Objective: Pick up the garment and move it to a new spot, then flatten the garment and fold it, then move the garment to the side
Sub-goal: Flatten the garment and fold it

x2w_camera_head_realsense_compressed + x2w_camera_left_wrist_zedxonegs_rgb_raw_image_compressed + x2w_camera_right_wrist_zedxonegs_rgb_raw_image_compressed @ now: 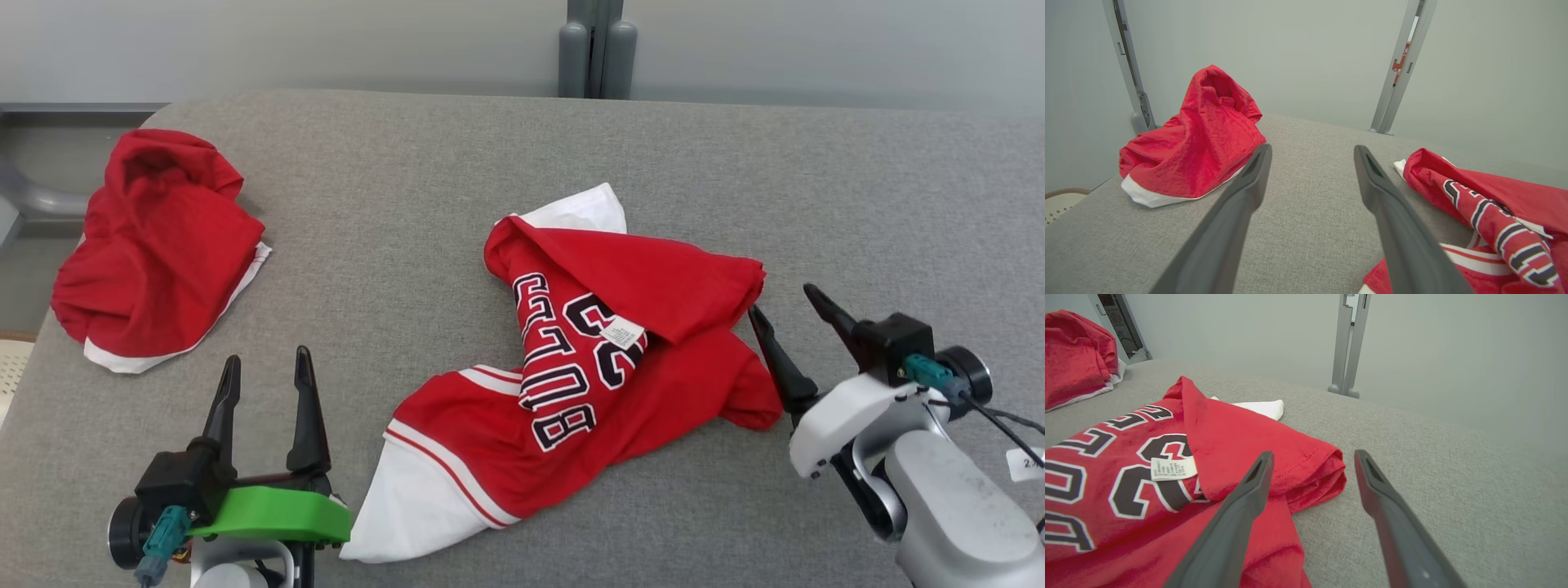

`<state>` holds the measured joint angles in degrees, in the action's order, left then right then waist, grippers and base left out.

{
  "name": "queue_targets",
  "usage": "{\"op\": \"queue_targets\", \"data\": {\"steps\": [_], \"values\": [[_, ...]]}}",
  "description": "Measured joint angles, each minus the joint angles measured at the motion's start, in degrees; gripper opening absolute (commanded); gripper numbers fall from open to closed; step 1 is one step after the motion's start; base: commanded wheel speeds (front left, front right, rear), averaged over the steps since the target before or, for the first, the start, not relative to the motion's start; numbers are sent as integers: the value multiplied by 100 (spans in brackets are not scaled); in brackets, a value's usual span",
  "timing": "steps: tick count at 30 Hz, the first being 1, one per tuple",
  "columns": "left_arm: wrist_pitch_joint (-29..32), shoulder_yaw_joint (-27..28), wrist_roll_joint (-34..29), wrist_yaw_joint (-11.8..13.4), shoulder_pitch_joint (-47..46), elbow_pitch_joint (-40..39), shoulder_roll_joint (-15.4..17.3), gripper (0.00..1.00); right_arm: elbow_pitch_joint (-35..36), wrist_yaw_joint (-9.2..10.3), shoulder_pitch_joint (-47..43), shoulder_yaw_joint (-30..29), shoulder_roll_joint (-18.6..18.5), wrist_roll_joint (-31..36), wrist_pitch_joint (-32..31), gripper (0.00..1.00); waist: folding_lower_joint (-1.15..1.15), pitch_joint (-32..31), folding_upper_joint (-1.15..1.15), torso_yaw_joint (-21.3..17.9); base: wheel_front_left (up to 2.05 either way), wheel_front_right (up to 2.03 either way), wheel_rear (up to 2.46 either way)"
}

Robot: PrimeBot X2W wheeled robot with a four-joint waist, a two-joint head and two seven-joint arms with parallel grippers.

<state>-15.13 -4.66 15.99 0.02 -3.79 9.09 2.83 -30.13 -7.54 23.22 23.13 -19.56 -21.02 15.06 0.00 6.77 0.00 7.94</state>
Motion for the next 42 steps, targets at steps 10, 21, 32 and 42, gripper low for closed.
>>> {"op": "queue_targets", "data": {"steps": [10, 21, 32, 42], "values": [[0, -82, -65, -53, -3, -4, 0, 100, -318, 0, -444, -172, 333, -24, 0, 100, 0, 52, 0, 0, 0, 0, 0], [1, -76, -86, -44, -1, 24, 1, 100, -1155, 0, -404, -9, 552, -270, 0, 0, 0, 112, 0, 119, 0, 0, 0], [0, -33, -94, -36, 113, 56, -1, 100, 3, 0, -928, -667, 280, -10, 0, 0, 0, -100, 0, -239, 0, 0, 0], [1, -24, -66, -21, 216, 34, -1, 100, 590, 0, -1699, -1122, -4, -23, 0, 0, 0, -265, 0, -509, 0, 0, 0]]}}
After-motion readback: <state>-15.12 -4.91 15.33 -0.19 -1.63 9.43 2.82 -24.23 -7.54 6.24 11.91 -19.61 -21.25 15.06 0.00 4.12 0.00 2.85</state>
